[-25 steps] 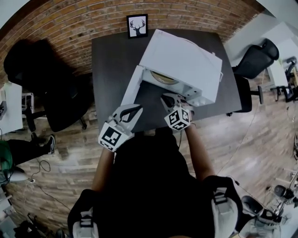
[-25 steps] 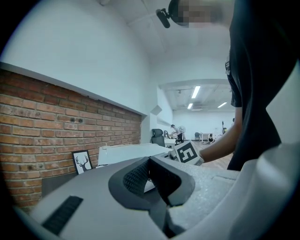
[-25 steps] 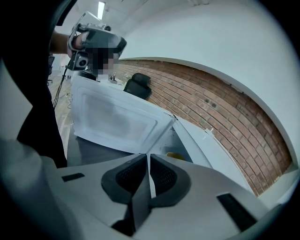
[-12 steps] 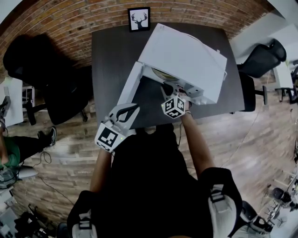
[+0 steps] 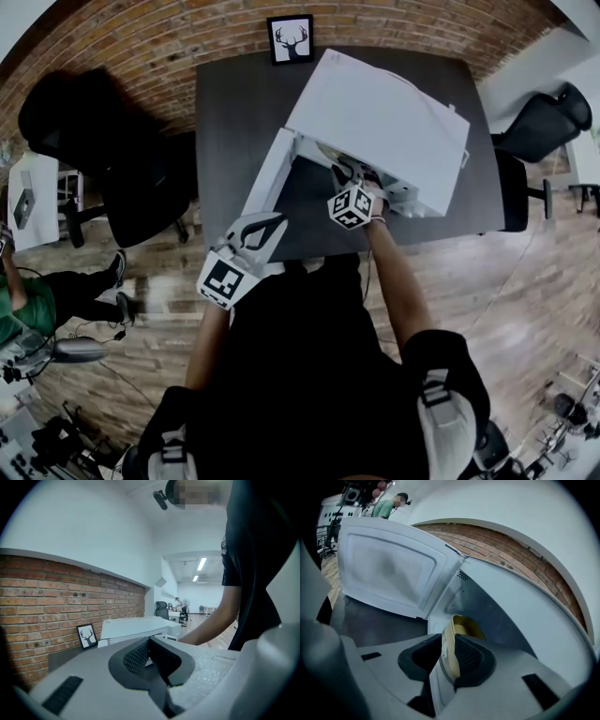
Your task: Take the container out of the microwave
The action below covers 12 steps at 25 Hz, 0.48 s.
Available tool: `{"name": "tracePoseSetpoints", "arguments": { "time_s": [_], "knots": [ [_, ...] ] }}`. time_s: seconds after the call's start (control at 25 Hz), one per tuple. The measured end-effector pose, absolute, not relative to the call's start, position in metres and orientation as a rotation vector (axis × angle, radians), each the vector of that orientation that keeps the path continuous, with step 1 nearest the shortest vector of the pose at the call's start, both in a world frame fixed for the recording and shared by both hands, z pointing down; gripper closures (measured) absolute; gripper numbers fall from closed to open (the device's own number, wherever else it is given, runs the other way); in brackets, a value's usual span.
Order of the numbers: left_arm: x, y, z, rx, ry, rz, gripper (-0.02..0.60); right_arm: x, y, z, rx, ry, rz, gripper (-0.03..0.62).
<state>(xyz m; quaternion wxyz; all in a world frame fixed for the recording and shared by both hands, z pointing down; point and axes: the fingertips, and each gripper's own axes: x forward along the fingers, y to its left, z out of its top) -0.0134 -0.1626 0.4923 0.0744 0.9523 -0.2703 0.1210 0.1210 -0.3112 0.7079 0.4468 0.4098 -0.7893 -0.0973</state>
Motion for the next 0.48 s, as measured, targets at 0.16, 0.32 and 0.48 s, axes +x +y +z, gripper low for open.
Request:
{"name": "tracePoseSetpoints", "arguments": {
  "time_s": [0.16,0.32,0.48],
  "knots": [
    [-0.016,-0.165,0.496,2.848,-0.825,0.382,0.58,0.118,-0.32,0.718,0.973,-1.921,-0.302,0.487],
    [-0.019,-0.166,0.493,2.84,-0.835,0.366,0.58,0.123,-0.327,0.723,0.98,-1.873,-0.327,0.485],
    [-0.023,-0.167,0.493,2.832,-0.846,0.356,0.58,0.125,-0.333,0.728,0.955,-1.824,-0.37,0.485]
  ]
}}
